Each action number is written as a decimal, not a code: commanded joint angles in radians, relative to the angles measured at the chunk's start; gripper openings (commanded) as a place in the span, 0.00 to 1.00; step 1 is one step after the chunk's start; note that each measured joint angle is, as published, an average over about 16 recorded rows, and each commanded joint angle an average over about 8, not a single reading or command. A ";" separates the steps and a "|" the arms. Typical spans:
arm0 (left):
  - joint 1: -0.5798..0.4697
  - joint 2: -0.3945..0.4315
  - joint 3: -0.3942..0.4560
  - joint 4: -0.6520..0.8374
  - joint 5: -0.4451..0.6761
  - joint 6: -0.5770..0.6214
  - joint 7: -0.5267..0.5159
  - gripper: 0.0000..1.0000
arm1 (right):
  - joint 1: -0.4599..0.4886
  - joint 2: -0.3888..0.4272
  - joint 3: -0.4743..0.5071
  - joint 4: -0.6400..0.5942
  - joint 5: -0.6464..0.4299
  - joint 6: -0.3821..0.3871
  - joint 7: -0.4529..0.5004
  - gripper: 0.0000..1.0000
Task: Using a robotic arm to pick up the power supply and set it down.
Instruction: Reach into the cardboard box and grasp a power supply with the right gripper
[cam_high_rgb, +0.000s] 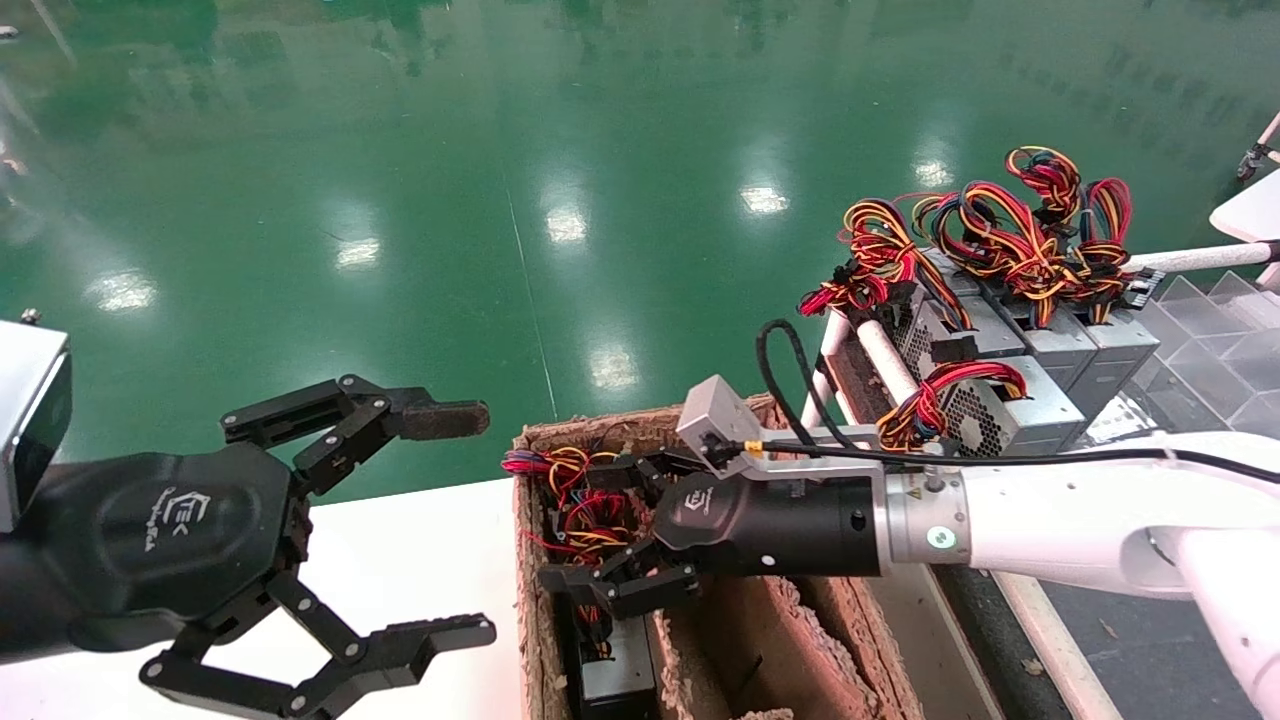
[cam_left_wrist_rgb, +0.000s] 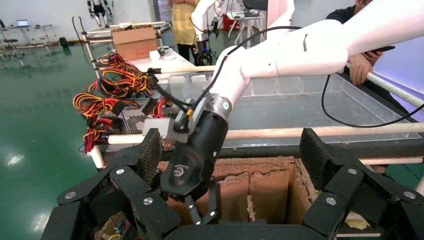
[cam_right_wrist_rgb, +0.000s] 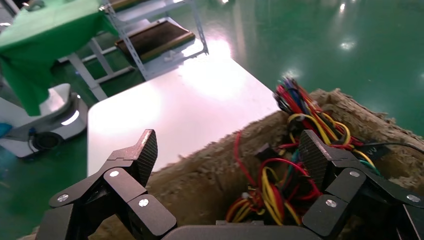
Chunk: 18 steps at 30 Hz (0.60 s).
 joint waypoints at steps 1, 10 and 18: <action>0.000 0.000 0.000 0.000 0.000 0.000 0.000 1.00 | 0.012 -0.017 -0.005 -0.042 -0.009 0.005 -0.023 1.00; 0.000 0.000 0.000 0.000 0.000 0.000 0.000 1.00 | 0.041 -0.045 -0.010 -0.156 -0.029 0.033 -0.103 0.90; 0.000 0.000 0.000 0.000 0.000 0.000 0.000 1.00 | 0.048 -0.048 -0.015 -0.209 -0.034 0.009 -0.135 0.01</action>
